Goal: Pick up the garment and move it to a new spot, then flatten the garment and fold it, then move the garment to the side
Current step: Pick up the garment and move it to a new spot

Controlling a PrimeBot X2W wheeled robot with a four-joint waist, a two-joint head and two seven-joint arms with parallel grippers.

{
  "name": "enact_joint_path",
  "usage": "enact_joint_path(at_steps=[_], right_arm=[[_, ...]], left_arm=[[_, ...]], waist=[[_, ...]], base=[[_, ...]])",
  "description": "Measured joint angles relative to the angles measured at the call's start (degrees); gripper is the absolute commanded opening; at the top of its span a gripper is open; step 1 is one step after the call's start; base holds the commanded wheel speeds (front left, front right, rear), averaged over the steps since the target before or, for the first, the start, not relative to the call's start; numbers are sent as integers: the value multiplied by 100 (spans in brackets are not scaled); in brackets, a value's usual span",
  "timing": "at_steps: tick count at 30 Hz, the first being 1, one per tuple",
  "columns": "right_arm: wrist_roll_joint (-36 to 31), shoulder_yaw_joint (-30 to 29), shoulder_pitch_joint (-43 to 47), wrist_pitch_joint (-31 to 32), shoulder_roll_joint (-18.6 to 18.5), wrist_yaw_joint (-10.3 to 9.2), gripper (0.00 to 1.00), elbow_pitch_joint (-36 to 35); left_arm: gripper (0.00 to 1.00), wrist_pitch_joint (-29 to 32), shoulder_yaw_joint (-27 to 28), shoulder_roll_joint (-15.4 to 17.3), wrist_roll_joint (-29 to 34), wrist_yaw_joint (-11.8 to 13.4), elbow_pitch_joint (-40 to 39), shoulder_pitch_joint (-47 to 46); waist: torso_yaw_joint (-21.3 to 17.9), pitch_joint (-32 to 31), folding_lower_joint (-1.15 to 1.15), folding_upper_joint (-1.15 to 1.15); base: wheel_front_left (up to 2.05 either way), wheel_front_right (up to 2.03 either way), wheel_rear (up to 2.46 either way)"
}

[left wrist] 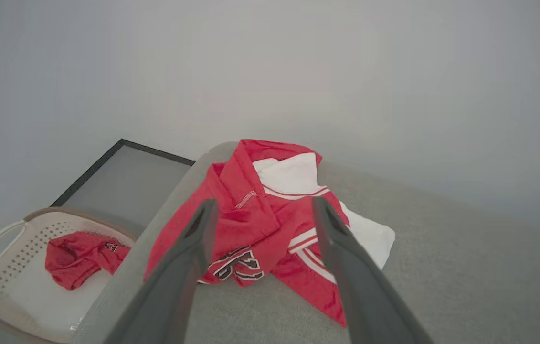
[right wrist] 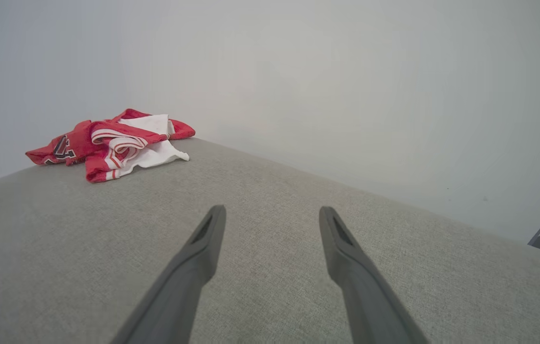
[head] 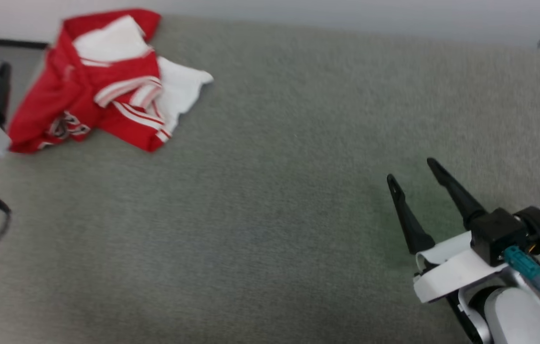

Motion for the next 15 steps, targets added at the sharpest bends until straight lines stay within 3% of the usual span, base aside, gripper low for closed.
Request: enact_joint_path(at_steps=[7, 15], right_arm=[[-30, -23, -208, 127, -116, 0, 100, -401], [-40, -25, -330, 256, -304, 0, 100, -835]], left_arm=[[100, 721, -140, 595, -111, -22, 1147, -1116], [100, 1708, -309, 779, -259, 97, 2276, -2019]], waist=[[-310, 746, 0, 0], [-689, 1511, 0, 0]], base=[[0, 0, 0], [0, 0, 0]])
